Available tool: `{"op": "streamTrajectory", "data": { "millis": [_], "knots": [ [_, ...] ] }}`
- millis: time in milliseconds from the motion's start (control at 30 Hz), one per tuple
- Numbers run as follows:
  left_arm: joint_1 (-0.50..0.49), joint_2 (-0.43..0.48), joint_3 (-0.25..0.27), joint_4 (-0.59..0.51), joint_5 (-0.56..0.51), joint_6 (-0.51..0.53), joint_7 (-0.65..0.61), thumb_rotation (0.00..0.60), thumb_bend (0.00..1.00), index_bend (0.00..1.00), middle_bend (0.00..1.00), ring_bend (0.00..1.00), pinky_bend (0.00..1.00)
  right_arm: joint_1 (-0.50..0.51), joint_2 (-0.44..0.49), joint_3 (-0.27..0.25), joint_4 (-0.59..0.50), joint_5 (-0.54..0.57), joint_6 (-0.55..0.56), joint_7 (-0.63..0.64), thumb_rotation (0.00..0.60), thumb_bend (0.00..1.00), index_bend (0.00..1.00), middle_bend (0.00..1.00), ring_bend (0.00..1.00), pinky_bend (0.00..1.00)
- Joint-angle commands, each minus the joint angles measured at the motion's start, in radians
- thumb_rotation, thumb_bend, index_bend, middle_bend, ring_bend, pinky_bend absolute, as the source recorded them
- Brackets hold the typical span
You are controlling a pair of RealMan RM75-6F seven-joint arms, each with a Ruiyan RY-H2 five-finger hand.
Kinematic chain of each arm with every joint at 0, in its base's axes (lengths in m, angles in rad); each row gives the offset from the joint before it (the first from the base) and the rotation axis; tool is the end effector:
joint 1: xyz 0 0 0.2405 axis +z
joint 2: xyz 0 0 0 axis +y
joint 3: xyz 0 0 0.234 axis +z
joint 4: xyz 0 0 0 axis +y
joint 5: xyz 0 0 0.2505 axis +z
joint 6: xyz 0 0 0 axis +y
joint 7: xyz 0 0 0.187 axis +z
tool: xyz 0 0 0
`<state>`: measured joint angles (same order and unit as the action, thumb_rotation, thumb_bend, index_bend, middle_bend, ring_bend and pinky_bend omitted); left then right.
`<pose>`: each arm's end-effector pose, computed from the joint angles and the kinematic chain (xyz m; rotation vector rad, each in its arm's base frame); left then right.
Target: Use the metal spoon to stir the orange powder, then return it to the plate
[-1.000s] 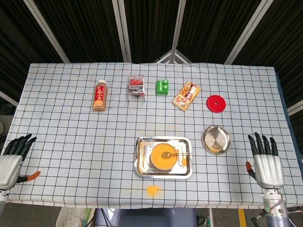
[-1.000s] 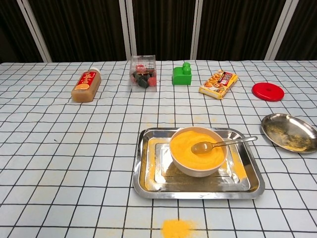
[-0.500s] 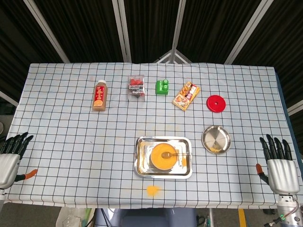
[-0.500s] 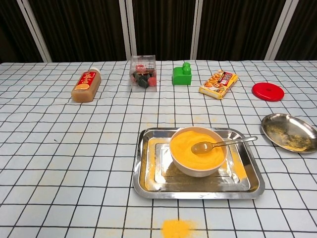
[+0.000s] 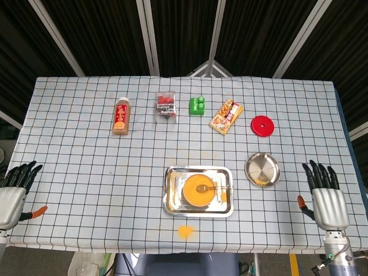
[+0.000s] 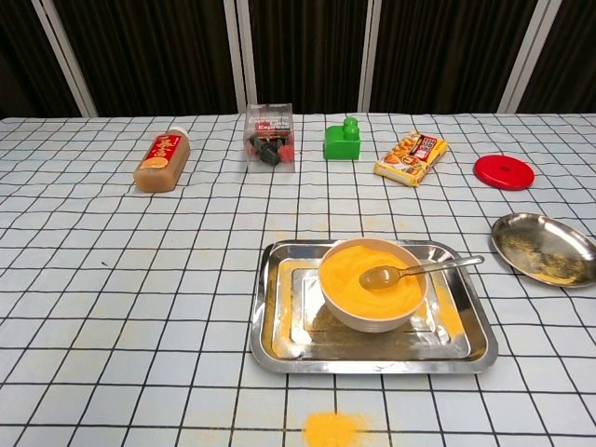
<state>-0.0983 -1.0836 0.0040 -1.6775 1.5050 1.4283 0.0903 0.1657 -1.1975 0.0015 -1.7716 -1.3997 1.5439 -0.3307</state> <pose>-0.3017 0.2142 0.0967 -1.4832 -0.9256 -0.8042 -0.2585 -0.2304 0.0798 1.3981 -0.8355 0.8292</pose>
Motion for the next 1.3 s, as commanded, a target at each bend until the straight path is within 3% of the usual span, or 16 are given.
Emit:
{"op": "streamTrajectory", "data": {
  "millis": [33,167,367,833,1300],
  "knots": [
    [0.000,0.004,-0.001,-0.004,-0.004,-0.002,-0.001,0.600,0.00,0.00,0.00,0.00,0.00,0.055,-0.042,0.031,-0.069,0.017,-0.073,-0.134,0.600,0.41,0.11,0.14,0.00,0.00],
    [-0.004,0.012,-0.006,-0.016,-0.005,-0.002,0.006,0.600,0.00,0.00,0.00,0.00,0.00,0.106,-0.118,0.063,-0.112,0.065,-0.132,-0.269,0.600,0.41,0.22,0.32,0.05,0.00],
    [-0.007,-0.002,-0.016,0.012,0.024,0.027,0.013,0.600,0.00,0.00,0.00,0.00,0.00,0.167,-0.232,0.087,-0.099,0.085,-0.175,-0.423,0.600,0.41,0.38,0.45,0.17,0.00],
    [-0.012,-0.007,-0.017,0.021,0.015,0.013,-0.015,0.600,0.00,0.00,0.00,0.00,0.00,0.247,-0.394,0.132,-0.013,0.128,-0.208,-0.591,0.600,0.41,0.45,0.50,0.18,0.00],
    [-0.013,-0.003,-0.016,0.016,0.006,0.004,-0.029,0.600,0.00,0.00,0.00,0.00,0.00,0.255,-0.470,0.084,-0.009,0.131,-0.196,-0.676,0.600,0.41,0.45,0.50,0.18,0.00]
  ]
}}
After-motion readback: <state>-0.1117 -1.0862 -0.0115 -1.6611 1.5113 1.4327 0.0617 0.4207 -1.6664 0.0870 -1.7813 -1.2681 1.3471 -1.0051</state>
